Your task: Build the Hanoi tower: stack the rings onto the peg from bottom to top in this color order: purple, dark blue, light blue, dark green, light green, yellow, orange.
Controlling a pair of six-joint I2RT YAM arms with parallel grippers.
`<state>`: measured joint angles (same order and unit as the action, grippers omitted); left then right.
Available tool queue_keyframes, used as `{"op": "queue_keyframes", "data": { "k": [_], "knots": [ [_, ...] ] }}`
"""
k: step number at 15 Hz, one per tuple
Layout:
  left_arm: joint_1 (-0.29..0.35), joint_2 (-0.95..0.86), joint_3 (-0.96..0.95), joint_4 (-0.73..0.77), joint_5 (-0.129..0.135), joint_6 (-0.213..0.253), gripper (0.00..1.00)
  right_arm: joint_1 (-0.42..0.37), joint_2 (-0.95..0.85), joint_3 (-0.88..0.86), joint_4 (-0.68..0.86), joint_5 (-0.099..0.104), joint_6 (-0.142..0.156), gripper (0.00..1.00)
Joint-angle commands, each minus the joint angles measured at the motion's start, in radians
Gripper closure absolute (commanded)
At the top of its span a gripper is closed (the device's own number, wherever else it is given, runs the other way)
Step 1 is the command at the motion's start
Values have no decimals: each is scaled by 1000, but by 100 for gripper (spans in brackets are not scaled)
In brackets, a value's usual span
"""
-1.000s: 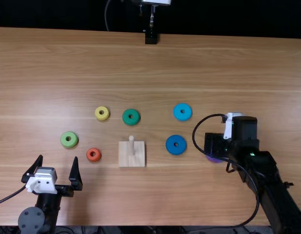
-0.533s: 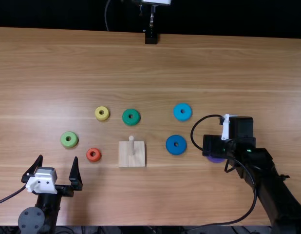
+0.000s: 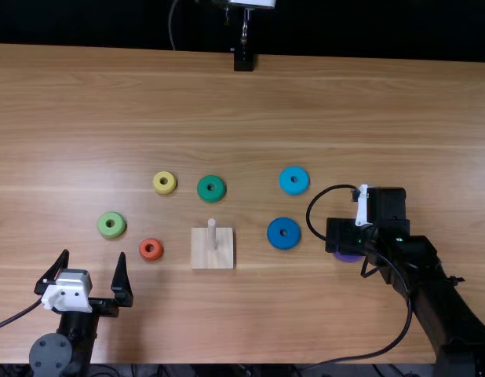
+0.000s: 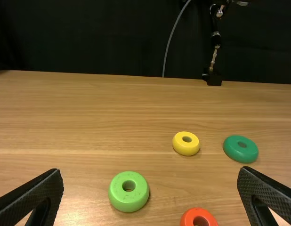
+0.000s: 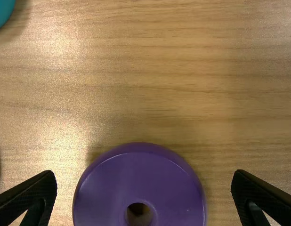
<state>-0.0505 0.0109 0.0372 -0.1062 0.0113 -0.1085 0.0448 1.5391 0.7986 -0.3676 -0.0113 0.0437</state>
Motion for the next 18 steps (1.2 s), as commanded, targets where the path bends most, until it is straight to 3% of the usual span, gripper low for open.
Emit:
{"op": "queue_keyframes", "data": {
  "k": [1,13,14,15,16,17,18],
  "knots": [
    [12,-11,-37,-4,0,7,0,0,10,22,-4,-9,2,0],
    [12,-11,-37,-4,0,7,0,1,79,25,-66,-9,8,0],
    [12,-11,-37,-4,0,7,0,0,79,22,-64,-9,8,47],
    [12,-11,-37,-4,0,7,0,0,79,19,-64,-9,8,86],
    [12,-11,-37,-4,0,7,0,0,78,19,-62,-9,10,100],
    [12,-11,-37,-4,0,7,0,1,75,24,-62,-9,17,100],
    [12,-11,-37,-4,0,7,0,3,73,30,-64,-9,47,100]
  ]
}}
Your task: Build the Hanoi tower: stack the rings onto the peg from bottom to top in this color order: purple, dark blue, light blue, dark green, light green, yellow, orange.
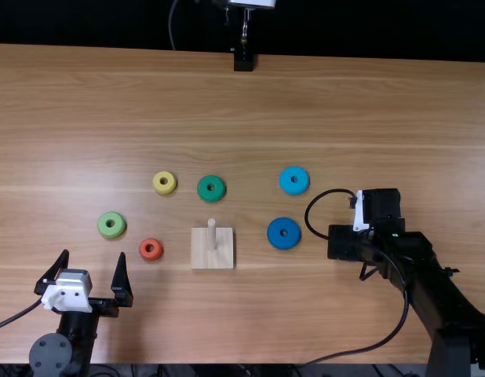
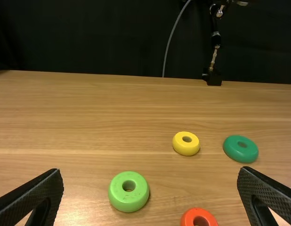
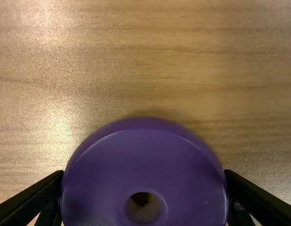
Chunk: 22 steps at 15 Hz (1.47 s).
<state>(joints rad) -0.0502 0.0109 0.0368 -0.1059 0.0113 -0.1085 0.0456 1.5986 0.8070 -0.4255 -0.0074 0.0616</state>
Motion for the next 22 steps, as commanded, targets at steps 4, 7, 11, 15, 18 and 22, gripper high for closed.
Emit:
{"op": "queue_keyframes", "data": {
  "k": [4,7,11,15,18,22],
  "knots": [
    [12,-11,-37,-5,0,7,0,53,8,156,-148,-11,110,100],
    [12,-11,-37,-5,0,7,0,126,8,276,-339,-13,110,100],
    [12,-11,-37,-5,0,7,0,293,8,454,-478,-15,108,100],
    [12,-11,-37,-5,0,7,0,445,11,613,-489,-13,115,100],
    [12,-11,-37,-5,0,7,0,497,14,721,-524,2,150,100],
    [12,-11,-37,-5,0,7,0,502,15,937,-621,0,165,100]
  ]
}}
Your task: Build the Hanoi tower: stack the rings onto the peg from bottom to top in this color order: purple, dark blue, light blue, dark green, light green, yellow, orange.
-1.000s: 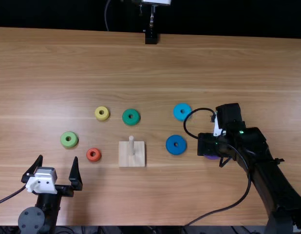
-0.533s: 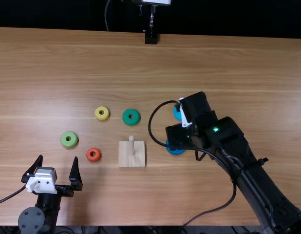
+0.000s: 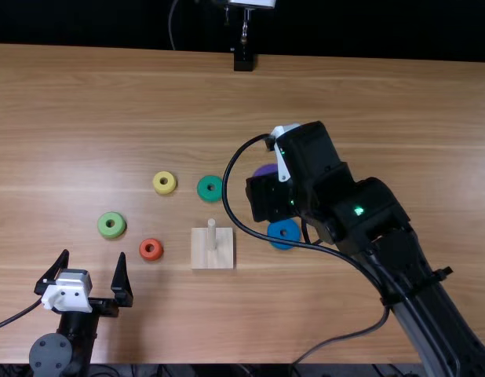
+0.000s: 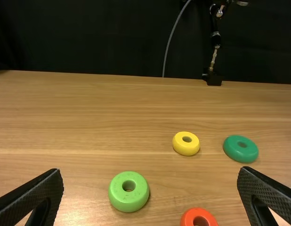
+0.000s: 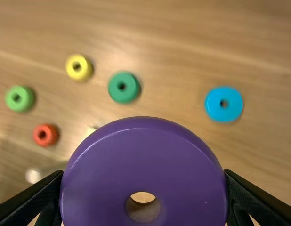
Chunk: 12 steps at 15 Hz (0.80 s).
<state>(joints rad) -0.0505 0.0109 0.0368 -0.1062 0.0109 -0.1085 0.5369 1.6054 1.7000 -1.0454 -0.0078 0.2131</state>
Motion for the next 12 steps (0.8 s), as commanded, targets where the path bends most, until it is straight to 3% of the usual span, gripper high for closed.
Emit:
{"op": "queue_keyframes", "data": {
  "k": [1,6,12],
  "knots": [
    [12,-11,-37,-4,0,7,0,14,11,78,-3,0,13,100],
    [12,-11,-37,-4,0,7,0,195,24,165,-79,-1,2,100],
    [12,-11,-37,-4,0,7,0,232,90,147,-80,-1,2,100]
  ]
}}
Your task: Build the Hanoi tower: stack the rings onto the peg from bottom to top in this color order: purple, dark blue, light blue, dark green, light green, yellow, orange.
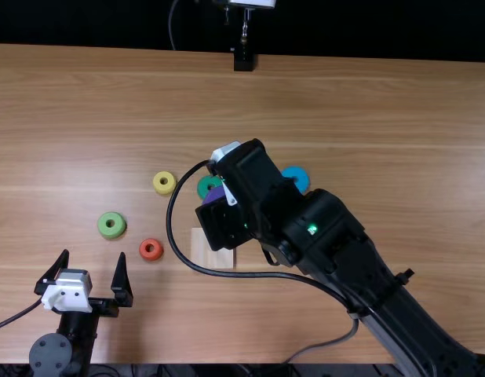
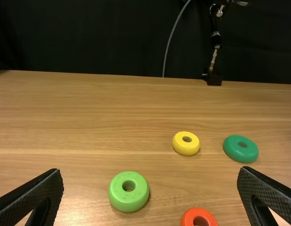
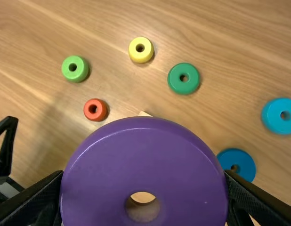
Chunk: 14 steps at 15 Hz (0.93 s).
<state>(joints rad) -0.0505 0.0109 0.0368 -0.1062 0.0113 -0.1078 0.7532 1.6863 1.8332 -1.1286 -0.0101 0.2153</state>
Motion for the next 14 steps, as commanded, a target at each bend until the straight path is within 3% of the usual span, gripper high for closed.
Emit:
{"op": "queue_keyframes", "data": {
  "k": [1,14],
  "knots": [
    [12,-11,-37,-4,0,7,0,18,24,14,3,1,0,100],
    [12,-11,-37,-4,0,7,0,55,116,14,10,5,2,100]
  ]
}}
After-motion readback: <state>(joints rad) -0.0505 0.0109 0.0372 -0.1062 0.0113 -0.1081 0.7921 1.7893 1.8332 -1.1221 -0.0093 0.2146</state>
